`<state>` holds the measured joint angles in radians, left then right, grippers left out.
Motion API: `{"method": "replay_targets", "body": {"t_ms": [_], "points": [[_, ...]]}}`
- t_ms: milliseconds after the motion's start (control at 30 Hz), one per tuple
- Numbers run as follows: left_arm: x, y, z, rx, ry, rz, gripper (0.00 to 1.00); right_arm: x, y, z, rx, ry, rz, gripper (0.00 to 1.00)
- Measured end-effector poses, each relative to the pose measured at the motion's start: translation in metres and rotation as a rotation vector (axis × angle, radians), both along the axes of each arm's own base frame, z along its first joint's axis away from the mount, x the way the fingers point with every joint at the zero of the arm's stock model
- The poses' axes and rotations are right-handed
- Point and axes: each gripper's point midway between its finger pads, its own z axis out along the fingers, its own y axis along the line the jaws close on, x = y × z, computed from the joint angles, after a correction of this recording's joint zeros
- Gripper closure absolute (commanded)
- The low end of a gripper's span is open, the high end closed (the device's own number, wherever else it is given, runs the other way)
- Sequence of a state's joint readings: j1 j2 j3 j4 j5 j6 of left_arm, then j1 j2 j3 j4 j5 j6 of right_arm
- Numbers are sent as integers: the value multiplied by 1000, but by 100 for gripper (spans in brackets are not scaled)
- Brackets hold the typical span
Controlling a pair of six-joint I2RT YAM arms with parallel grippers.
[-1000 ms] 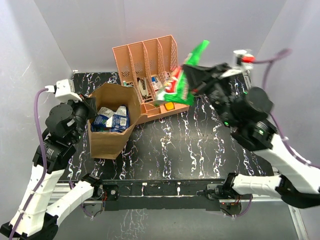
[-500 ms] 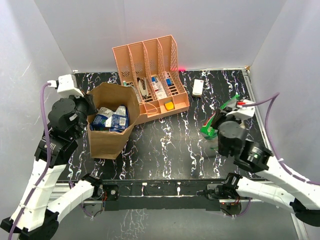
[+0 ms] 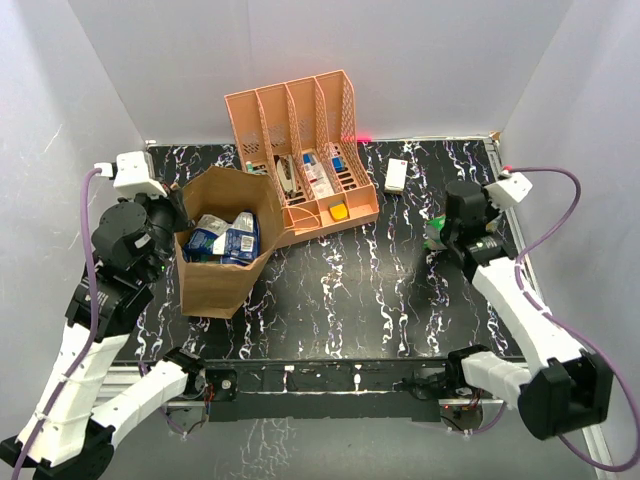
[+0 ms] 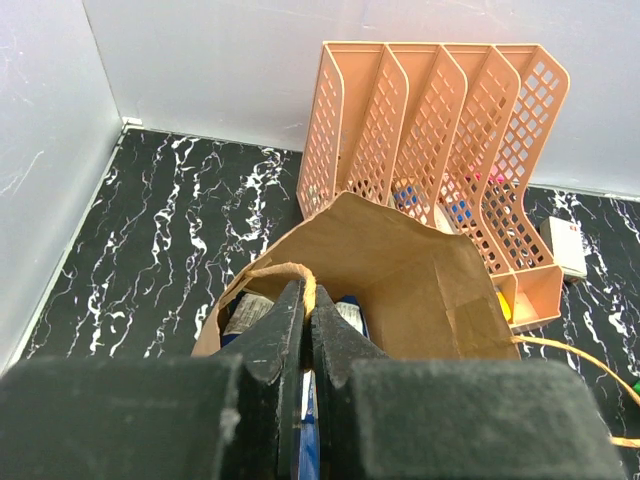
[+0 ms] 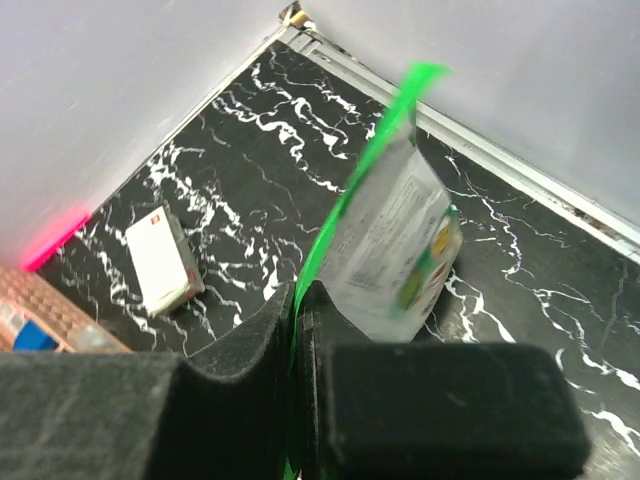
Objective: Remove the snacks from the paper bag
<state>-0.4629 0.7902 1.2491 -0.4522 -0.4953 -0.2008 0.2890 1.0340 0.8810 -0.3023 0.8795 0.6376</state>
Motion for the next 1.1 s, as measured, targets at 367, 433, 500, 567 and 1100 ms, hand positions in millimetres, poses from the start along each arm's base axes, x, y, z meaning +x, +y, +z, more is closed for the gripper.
{"method": "replay_targets", "body": {"t_ms": [367,433,500,567,1100], "points": [[-1,3,3,85,-14,7,100,110,-59,-33,187,-6,-119,92],[-1,4,4,100,-19,13,100,141,-67,-28,209,-35,-121,92],[-1,5,5,110,-23,16,100,169,-76,-19,226,-72,-122,92],[-1,6,6,116,-24,20,100,196,-83,-11,241,-103,-111,92],[-1,6,4,117,-16,27,100,175,-101,-76,451,-94,-186,92]]}}
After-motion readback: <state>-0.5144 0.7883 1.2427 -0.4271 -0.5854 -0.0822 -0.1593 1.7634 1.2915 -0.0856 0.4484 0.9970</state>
